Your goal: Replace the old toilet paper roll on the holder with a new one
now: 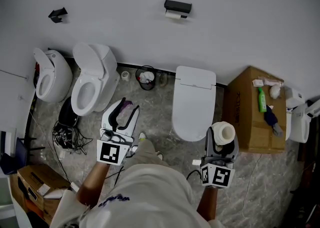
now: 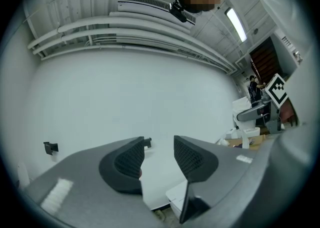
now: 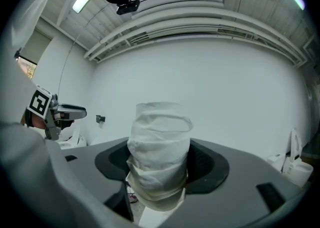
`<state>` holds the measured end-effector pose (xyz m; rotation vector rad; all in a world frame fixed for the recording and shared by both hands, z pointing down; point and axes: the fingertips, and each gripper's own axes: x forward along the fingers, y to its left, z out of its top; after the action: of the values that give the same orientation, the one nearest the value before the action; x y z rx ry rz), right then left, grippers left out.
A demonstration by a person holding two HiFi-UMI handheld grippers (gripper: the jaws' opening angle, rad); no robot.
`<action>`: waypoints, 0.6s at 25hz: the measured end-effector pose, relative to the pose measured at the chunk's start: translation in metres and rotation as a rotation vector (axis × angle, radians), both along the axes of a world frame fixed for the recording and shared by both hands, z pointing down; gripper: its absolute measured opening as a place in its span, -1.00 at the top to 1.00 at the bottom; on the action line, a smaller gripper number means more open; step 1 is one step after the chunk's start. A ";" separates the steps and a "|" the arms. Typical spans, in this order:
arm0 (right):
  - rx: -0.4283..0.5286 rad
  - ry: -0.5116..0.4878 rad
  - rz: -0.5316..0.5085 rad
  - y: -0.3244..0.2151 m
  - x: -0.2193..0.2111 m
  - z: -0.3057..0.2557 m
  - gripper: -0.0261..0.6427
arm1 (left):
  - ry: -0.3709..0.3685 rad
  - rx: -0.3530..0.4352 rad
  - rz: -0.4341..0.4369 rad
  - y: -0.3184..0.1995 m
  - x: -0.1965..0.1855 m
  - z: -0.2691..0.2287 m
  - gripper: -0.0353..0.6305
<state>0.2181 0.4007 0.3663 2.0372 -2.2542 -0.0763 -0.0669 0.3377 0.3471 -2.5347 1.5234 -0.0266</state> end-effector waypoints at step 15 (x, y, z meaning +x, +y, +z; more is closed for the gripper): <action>-0.051 -0.068 -0.027 0.016 0.011 0.021 0.05 | -0.069 -0.044 0.041 0.009 0.018 0.006 -0.43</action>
<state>0.2294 0.4168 0.3877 2.0134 -2.2988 0.0486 -0.0486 0.3470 0.3534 -2.5696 1.4612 -0.1426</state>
